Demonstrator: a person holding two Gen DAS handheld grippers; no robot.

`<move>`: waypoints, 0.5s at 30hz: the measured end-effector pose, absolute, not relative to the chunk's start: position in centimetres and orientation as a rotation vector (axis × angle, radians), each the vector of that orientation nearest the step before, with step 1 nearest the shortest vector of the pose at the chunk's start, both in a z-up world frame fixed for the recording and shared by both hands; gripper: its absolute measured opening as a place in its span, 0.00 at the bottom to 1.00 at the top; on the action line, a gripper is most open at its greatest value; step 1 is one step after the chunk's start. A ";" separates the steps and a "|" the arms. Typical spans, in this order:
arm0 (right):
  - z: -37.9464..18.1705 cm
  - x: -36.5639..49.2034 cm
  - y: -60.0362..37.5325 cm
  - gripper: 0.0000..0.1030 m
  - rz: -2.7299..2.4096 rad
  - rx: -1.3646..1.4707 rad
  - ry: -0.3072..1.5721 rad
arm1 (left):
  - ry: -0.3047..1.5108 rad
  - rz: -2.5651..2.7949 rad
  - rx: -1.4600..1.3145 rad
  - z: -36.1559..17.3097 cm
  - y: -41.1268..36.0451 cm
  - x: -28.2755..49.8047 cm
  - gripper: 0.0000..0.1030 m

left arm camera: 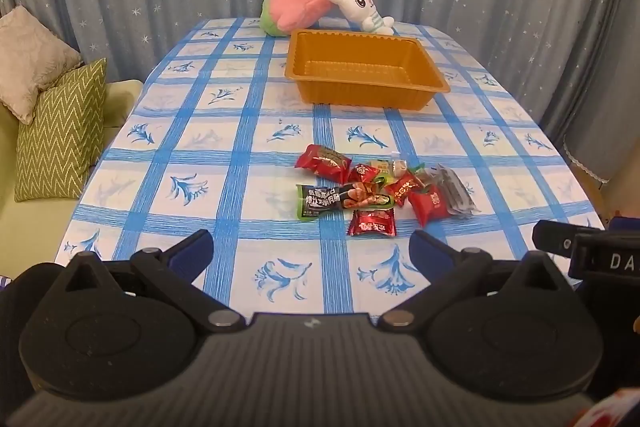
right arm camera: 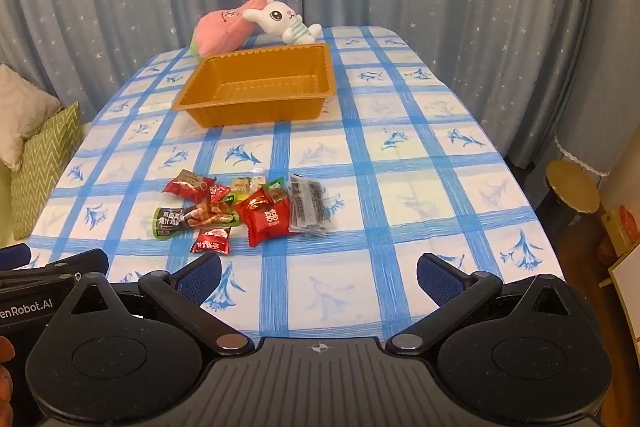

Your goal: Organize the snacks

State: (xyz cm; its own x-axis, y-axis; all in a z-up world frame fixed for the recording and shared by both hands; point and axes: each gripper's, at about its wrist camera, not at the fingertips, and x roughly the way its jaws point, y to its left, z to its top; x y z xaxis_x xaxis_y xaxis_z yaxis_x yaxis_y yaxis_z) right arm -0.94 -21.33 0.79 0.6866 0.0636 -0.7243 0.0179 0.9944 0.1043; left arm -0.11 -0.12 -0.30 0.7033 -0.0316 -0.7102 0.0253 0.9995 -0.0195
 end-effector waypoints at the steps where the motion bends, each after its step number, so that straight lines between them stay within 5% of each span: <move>1: 0.8 -1.0 -21.3 1.00 0.026 0.106 0.814 | 0.790 -0.032 -0.007 -0.3 -0.1 -0.1 1.00; 15: 0.8 -1.1 -21.3 1.00 0.025 0.101 0.810 | 0.790 -0.034 -0.010 -0.3 -0.1 -0.1 1.00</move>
State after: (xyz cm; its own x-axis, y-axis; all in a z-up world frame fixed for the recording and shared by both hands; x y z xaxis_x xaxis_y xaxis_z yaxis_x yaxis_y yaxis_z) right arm -1.09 -21.30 0.82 0.6895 0.0608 -0.7218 0.0169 0.9948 0.0999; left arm -0.12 -0.06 -0.29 0.7034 -0.0343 -0.7099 0.0268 0.9994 -0.0217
